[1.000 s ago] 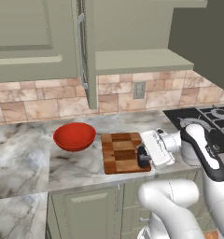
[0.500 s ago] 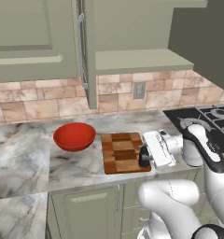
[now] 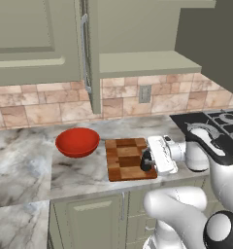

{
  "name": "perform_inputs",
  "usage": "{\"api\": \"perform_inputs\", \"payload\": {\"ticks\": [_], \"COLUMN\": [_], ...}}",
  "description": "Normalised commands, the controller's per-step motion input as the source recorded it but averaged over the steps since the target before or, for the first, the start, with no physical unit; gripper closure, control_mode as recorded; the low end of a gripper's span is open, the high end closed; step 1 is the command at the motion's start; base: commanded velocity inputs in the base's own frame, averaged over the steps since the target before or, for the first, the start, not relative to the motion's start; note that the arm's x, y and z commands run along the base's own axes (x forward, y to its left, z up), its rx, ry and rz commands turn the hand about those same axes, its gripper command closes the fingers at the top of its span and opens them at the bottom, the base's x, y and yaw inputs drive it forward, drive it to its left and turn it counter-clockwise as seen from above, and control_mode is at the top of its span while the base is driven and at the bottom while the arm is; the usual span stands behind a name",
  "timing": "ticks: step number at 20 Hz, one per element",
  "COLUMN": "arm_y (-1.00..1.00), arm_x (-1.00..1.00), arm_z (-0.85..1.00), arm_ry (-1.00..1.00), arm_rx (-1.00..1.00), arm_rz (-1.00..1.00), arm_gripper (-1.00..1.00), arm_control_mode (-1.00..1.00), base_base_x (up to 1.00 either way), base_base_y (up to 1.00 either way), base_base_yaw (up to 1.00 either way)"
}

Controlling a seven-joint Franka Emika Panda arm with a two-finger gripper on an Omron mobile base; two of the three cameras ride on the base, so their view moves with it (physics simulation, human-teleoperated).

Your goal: Open the cabinet. Place the bowl and condiment on the counter. Then place the lime and garlic on the cutting board.

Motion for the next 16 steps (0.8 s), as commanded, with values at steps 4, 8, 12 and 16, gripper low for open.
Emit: {"api": "perform_inputs", "payload": {"ticks": [4,8,12,16], "arm_y": [0.00,0.00,0.00,0.00], "arm_x": [0.42,0.40,0.30,0.22], "arm_z": [-0.07,0.00,0.00,0.00], "arm_ry": [-0.02,0.01,0.04,0.01], "arm_rx": [0.05,0.04,0.01,0.00], "arm_rz": [0.00,0.00,0.00,0.00], "arm_gripper": [1.00,1.00,1.00,1.00], "arm_control_mode": [-1.00,-1.00,-1.00,-1.00], "base_base_x": [0.00,0.00,0.00,0.00], "base_base_y": [0.00,0.00,0.00,0.00], "base_base_yaw": [0.00,0.00,0.00,0.00]}}
